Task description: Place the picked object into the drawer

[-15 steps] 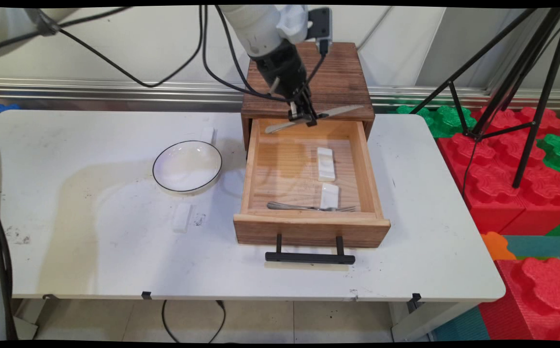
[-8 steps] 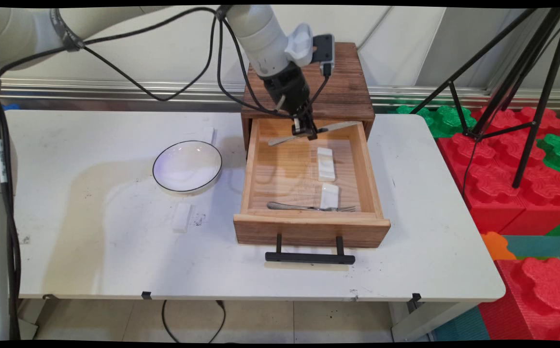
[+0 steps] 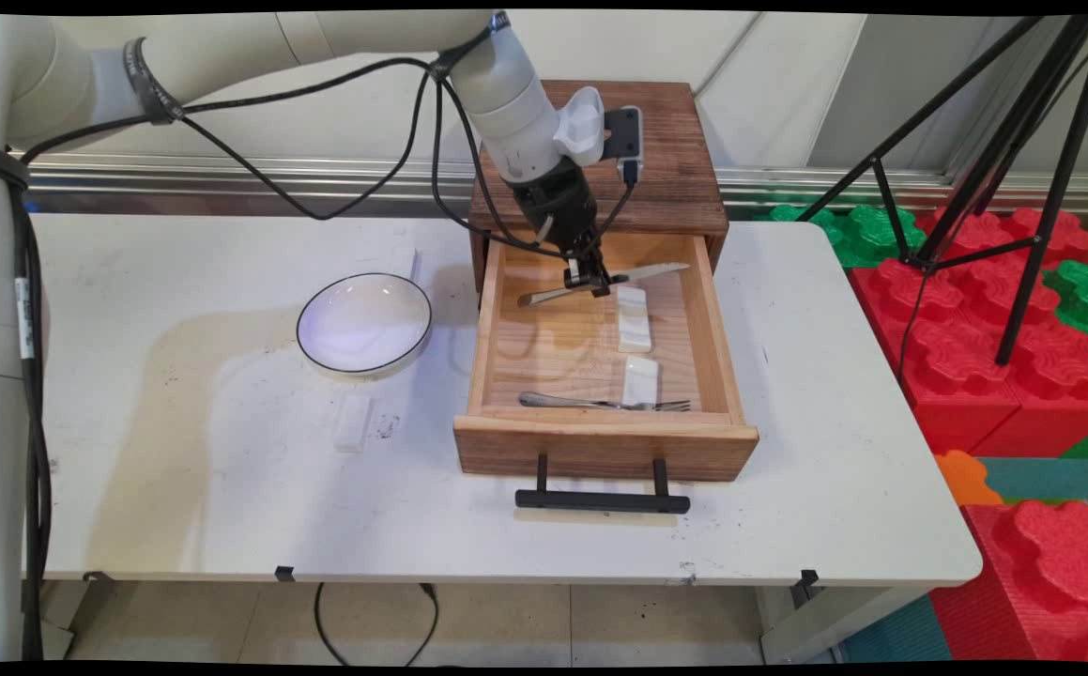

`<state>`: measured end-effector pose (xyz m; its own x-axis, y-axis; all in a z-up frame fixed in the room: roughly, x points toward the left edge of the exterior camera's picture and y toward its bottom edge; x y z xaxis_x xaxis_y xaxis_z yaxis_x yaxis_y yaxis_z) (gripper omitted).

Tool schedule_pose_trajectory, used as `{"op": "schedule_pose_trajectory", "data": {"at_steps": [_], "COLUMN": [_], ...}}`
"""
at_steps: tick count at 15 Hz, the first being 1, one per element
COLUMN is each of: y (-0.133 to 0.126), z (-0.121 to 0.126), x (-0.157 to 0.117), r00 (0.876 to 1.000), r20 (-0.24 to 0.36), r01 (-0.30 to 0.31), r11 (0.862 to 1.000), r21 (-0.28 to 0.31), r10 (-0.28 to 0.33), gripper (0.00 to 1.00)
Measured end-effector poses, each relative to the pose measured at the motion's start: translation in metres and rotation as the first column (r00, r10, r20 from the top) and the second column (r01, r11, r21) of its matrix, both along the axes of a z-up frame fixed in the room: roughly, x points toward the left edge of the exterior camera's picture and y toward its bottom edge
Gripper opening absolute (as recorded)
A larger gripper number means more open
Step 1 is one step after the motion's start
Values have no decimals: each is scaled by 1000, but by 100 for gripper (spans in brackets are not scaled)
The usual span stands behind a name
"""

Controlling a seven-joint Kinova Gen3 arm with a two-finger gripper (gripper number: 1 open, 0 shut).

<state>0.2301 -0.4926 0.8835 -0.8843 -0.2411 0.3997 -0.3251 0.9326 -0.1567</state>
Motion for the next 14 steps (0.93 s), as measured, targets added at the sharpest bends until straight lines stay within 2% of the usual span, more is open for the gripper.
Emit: {"op": "schedule_pose_trajectory", "data": {"at_steps": [14], "y": [-15], "z": [-50], "x": [0], "r00": [1000], "r20": [-1], "r01": [-29], "r11": [999], "r21": [41], "r10": [29], "gripper": [0]}}
